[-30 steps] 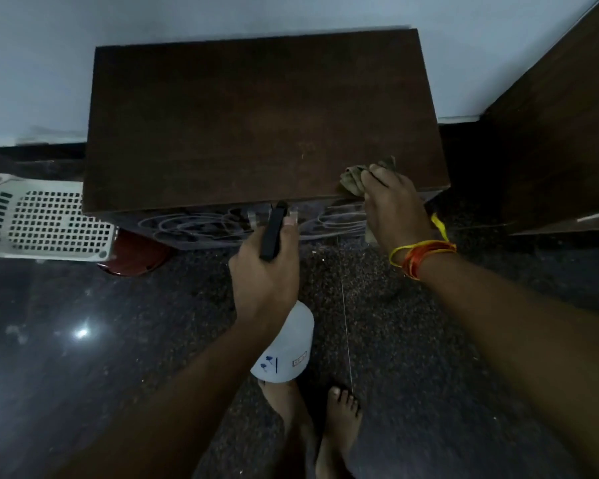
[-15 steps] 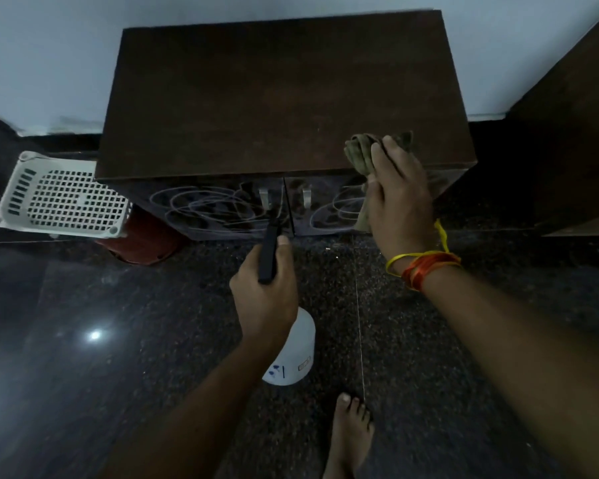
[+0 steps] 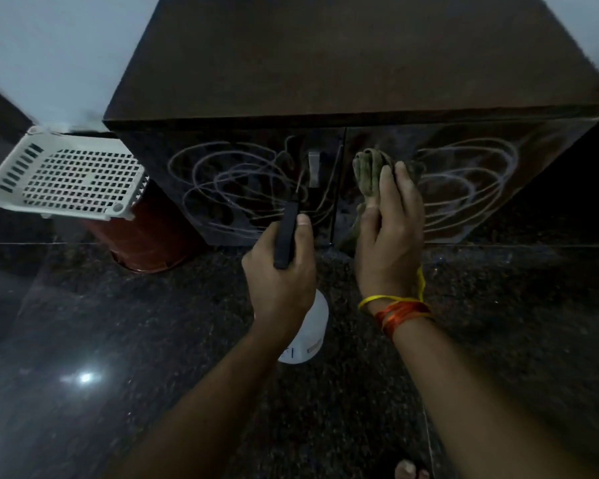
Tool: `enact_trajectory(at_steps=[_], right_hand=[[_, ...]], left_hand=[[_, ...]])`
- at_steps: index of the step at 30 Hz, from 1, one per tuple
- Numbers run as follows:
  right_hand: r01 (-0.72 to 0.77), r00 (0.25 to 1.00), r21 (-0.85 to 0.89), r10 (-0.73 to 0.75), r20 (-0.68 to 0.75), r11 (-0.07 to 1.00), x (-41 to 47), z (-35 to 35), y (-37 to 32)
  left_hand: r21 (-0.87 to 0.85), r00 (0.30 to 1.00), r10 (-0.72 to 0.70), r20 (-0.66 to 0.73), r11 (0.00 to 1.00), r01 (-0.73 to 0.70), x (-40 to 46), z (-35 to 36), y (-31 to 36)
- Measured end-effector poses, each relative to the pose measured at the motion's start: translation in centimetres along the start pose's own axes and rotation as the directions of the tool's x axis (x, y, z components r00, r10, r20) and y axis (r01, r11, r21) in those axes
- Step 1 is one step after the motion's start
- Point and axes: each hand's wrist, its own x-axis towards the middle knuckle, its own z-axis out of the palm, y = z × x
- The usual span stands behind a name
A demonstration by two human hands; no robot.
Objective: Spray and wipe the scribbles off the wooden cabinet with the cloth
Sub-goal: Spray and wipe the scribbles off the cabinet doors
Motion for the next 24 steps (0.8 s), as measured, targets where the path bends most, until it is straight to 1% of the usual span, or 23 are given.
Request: enact_trajectory(at_steps=[5, 10, 13, 16, 19, 24], right_hand=[[-0.026, 0.994, 0.05, 0.031, -0.105, 0.998, -3.0, 3.5, 1.8], [0.033, 0.988, 0.008, -0.031, -0.148, 0.999, -3.5, 5.2, 2.5], [0.069, 0.985, -0.03, -0.073, -0.153, 0.997, -3.7, 5.1, 1.6], [0.083, 0.985, -0.034, -0.087, -0.149, 0.996, -4.1, 4.8, 0.0], [0.102, 0.986, -0.021, -0.104, -0.133, 0.995, -4.9, 4.8, -1.4], [0.121, 0.989, -0.017, -0.122, -0.083, 0.993, -6.0, 4.9, -2.2]], left_hand=[[-0.024, 0.996, 0.078, -0.033, 0.997, -0.078, 1.3, -0.4, -4.4], [-0.104, 0.979, 0.158, -0.125, 0.98, -0.171, 1.9, -2.1, -5.6], [-0.108, 0.97, 0.176, -0.165, 0.975, -0.195, 2.2, -4.1, -5.6], [-0.08, 0.97, 0.159, -0.182, 0.981, -0.176, 2.2, -6.7, -5.4], [-0.087, 0.974, 0.105, -0.203, 0.988, -0.124, 2.1, -8.7, -6.1], [-0.058, 0.969, 0.066, -0.237, 0.995, -0.082, 2.6, -10.5, -7.5]])
